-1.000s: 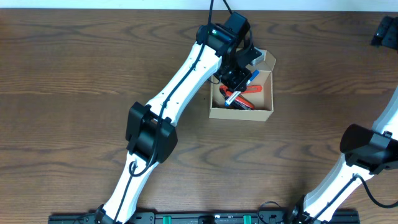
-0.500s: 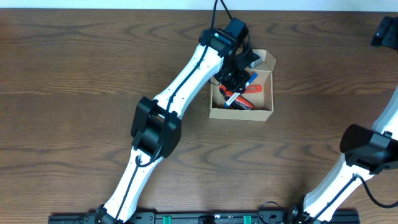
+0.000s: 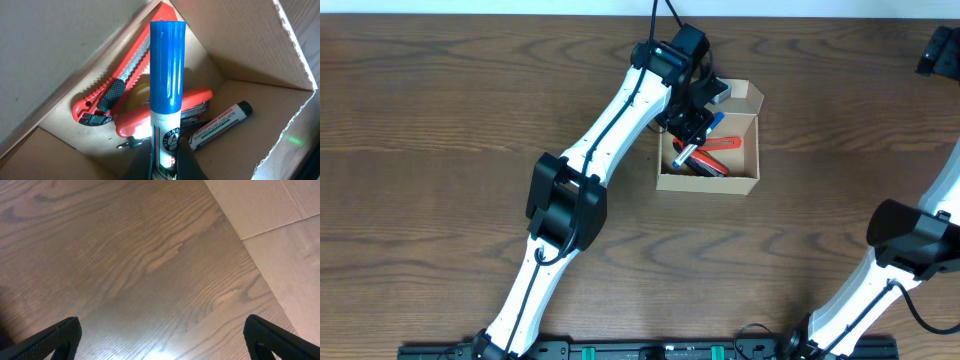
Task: Pack container
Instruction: 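Lower the blue marker into the box, release, and lift out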
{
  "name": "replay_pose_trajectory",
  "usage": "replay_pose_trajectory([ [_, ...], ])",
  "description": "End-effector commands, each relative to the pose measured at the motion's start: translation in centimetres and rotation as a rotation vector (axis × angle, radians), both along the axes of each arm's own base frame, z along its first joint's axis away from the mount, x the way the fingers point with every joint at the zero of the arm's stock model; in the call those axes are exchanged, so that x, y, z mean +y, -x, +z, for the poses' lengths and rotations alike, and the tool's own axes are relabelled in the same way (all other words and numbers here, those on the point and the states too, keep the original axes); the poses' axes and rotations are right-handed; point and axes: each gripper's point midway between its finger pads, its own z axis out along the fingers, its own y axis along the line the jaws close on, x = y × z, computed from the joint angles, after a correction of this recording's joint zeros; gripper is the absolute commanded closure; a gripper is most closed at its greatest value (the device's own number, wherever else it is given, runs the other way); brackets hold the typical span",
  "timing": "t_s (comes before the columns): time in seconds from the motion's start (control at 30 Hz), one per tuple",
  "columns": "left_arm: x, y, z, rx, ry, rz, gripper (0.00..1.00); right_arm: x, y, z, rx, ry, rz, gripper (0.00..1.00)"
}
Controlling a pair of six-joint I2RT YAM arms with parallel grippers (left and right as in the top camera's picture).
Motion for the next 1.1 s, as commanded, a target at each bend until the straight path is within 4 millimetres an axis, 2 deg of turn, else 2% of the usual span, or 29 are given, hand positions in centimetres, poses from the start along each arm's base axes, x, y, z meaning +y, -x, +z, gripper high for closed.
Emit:
replay_pose_trajectory([
  [0.0,0.2,0.1,-0.4,0.006,-0.014,-0.003,0.94,0.1,0.6,1.2,-0.029,0.007,-0.017,0.01],
  [0.37,0.2,0.3,-0.8,0.015,-0.021,-0.007,0.94,0.1,0.6,1.2,-0.029,0.007,-0.017,0.01],
  [0.63,0.5,1.0,-3.4,0.082,-0.056,-0.008,0.94,0.1,0.6,1.2,-0.029,0.007,-0.017,0.01],
  [0.77,0.5,0.9,-3.6,0.083,-0.057,-0.008,0.93,0.1,0.6,1.2,-0.029,0.007,-0.017,0.01],
  [0.83,0.5,0.9,-3.6,0.080,-0.055,-0.008,0.73,0.1,0.6,1.2,-0.029,0.007,-0.017,0.01],
  [0.97,0.4,0.8,-3.5,0.075,-0.051,-0.008,0.59,0.1,0.6,1.2,-0.029,0.007,-0.017,0.01],
  [1.07,0.4,0.8,-3.5,0.074,-0.051,-0.008,0.53,0.1,0.6,1.2,-0.029,0.007,-0.017,0.01],
])
